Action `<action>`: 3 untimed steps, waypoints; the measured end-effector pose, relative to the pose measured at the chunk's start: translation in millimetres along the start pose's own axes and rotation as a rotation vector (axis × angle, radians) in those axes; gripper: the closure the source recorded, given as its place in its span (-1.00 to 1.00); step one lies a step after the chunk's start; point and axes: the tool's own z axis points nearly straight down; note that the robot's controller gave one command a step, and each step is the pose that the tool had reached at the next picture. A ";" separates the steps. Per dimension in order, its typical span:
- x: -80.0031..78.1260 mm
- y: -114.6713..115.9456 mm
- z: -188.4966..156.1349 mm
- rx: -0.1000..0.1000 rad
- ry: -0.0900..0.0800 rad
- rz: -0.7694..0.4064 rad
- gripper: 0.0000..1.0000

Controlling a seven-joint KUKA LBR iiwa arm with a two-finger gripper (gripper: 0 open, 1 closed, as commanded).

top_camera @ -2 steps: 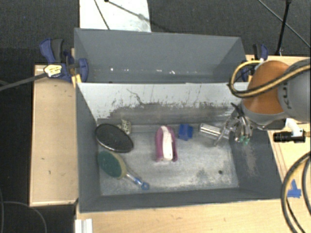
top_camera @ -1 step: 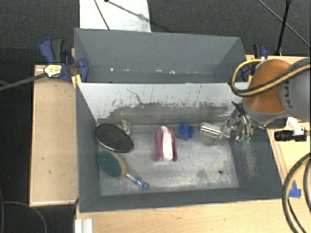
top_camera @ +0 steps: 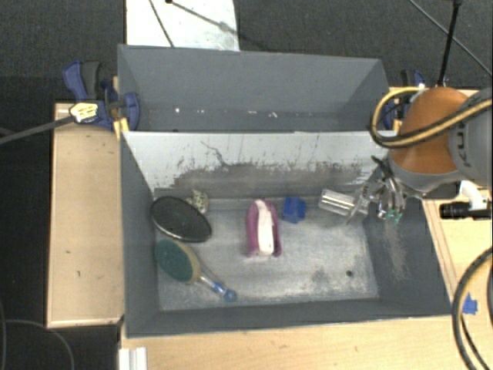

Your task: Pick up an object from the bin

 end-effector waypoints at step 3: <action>-5.2 1.4 -75.8 -0.001 -0.001 -0.011 1.00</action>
Offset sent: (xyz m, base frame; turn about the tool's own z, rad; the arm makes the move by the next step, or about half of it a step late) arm 0.0000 0.0000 0.0372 0.0000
